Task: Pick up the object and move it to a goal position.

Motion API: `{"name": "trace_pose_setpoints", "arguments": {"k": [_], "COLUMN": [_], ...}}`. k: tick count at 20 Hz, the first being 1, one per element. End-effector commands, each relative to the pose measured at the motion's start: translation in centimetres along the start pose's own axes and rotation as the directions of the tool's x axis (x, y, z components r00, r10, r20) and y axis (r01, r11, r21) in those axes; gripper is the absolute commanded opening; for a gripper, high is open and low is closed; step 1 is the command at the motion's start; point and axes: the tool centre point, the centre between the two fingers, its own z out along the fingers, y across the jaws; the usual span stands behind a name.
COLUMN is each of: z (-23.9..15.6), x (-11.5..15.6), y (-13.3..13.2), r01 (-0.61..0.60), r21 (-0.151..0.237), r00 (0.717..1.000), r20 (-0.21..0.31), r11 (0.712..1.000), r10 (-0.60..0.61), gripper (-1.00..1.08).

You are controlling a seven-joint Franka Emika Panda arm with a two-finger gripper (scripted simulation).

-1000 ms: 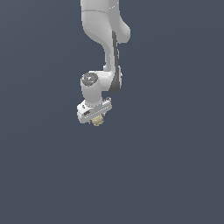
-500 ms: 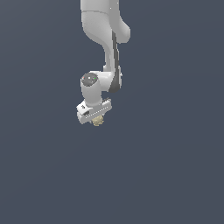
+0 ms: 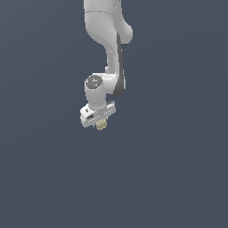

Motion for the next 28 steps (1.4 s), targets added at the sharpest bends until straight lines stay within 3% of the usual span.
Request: {"name": "trace_pose_setpoints", "arguments": {"k": [1,28], "z": [-0.2,-2.7], "x": [1.3,22.8], "y": [-0.4,-6.3], "r01": [0.001,0.001], "r21": [0.0,0.0], "r00": [1.0,1.0], "r20": [0.0,0.0], "r11": [1.0,1.0], "r10": [-0.001,-0.001], "gripper": [-1.0,-1.0]}}
